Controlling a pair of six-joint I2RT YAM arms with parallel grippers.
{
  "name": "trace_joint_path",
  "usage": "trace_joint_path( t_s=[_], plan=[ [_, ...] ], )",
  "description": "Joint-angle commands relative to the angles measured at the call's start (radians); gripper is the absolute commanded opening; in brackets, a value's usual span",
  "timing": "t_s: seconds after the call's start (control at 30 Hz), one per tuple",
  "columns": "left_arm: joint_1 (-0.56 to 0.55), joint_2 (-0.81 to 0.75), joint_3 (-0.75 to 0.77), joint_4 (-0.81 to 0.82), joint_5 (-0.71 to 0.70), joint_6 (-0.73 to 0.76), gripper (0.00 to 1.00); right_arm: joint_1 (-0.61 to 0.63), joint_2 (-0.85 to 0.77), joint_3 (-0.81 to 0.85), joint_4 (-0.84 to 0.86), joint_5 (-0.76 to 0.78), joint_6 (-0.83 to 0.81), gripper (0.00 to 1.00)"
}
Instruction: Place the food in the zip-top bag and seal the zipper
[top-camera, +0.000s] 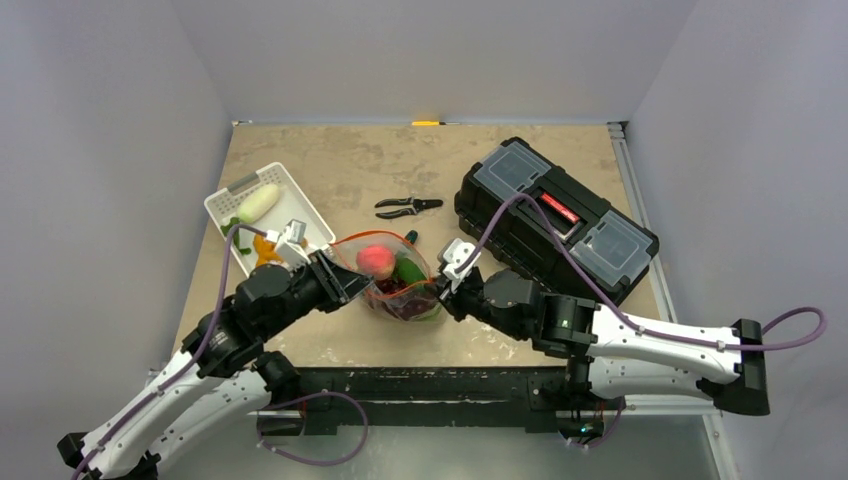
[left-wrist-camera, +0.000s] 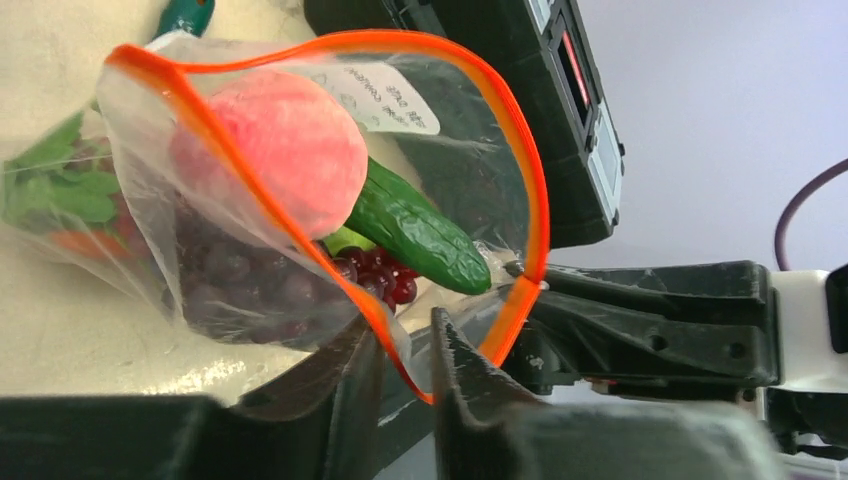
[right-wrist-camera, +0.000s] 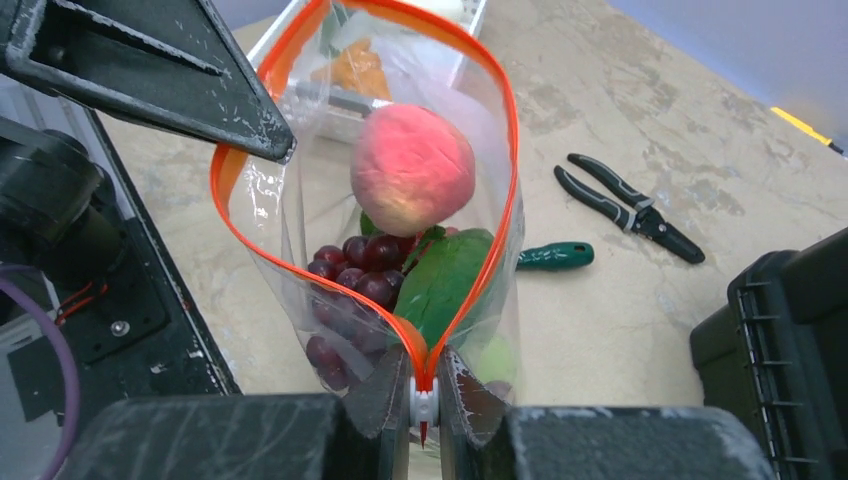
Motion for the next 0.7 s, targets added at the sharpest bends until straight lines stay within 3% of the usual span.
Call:
trace_joint_path(
  t_s=[0.0,0.17,0.37,0.5,0.67],
  plan=[
    [-0.001,-0.031,0.083,-0.019,-0.04,0.188,0.3,-0.002,-0.04,0.081,-0.003,-0.047,-0.041,0.0],
    [-0.001,-0.016,0.227,0.005,0.072,0.602,0.47,-0.002,-0.034,0.091,-0.01,-0.073,-0.058,0.0],
    [-0.002,0.068,0.292,0.092,0.454,1.189,0.7,-0.002,-0.028,0.098,-0.016,-0.102,-0.09,0.0],
    [-0.002,0.131,0.226,0.216,0.651,1.427,0.86,-0.002,-0.047,0.093,-0.001,-0.116,-0.086,0.0],
    [-0.003,0.307,0.298,0.161,0.794,1.593,0.91,-0.002,-0.064,0.093,-0.002,-0.155,-0.074,0.0]
  ],
)
